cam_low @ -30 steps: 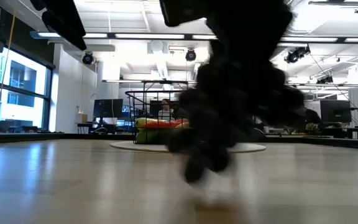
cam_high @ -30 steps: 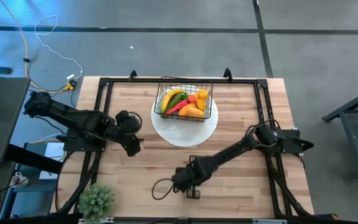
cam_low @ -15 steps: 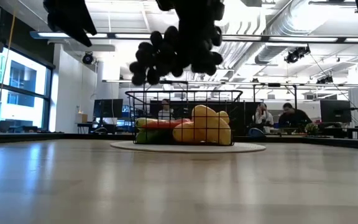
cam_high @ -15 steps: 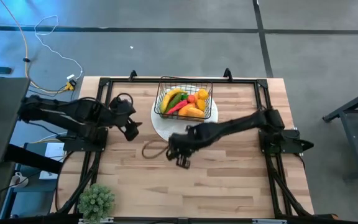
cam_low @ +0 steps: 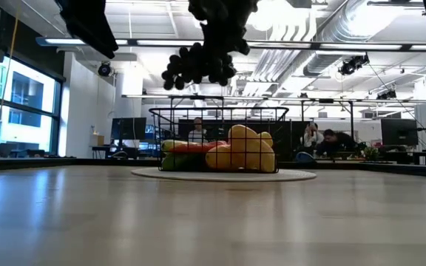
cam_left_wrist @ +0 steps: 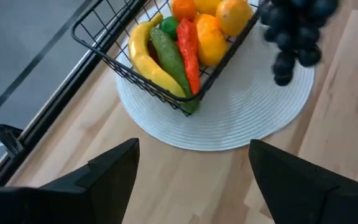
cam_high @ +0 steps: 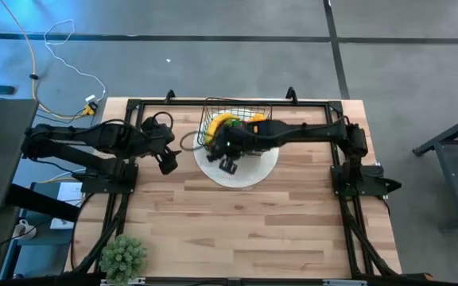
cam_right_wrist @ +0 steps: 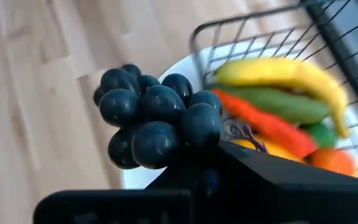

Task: Build produce basket
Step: Put the grapes into the wire basket, then return to Home Position

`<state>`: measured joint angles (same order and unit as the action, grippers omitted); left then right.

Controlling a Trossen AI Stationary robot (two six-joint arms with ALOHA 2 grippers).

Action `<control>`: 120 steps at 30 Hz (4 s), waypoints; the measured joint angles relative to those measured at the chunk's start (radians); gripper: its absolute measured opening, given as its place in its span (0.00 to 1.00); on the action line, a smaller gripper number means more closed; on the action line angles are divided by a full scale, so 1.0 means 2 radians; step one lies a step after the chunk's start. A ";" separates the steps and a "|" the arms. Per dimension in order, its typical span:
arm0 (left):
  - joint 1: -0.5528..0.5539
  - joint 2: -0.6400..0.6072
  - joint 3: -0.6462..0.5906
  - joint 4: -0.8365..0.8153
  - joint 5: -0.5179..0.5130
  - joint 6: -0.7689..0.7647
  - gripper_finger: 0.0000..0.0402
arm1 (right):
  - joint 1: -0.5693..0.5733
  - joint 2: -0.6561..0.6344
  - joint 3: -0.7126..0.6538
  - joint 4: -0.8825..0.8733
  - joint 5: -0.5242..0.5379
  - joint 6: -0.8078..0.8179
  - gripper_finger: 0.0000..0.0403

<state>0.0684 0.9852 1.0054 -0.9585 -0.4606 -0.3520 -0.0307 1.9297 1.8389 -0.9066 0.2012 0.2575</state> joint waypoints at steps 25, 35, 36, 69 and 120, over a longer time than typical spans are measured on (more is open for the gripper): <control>0.099 0.000 0.000 0.088 0.001 0.000 0.73 | -0.179 0.055 -0.003 0.085 -0.120 -0.318 0.00; 0.131 0.000 0.000 0.086 0.001 -0.020 0.73 | -0.202 0.081 -0.003 0.093 -0.131 -0.369 0.01; 0.133 0.000 0.000 0.086 0.001 -0.024 0.73 | -0.204 0.081 -0.003 0.095 -0.131 -0.369 0.01; 0.113 -0.140 -0.066 0.122 0.079 -0.045 0.73 | -0.181 0.083 0.130 0.006 -0.124 -0.184 0.43; 0.080 -0.465 -0.497 0.496 0.202 0.064 0.73 | -0.075 -0.087 0.196 -0.077 -0.010 -0.019 0.43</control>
<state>0.2287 0.0559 0.0120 0.0335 -0.0559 -0.2244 -0.1803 1.7562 2.2300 -1.0614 0.1813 0.2199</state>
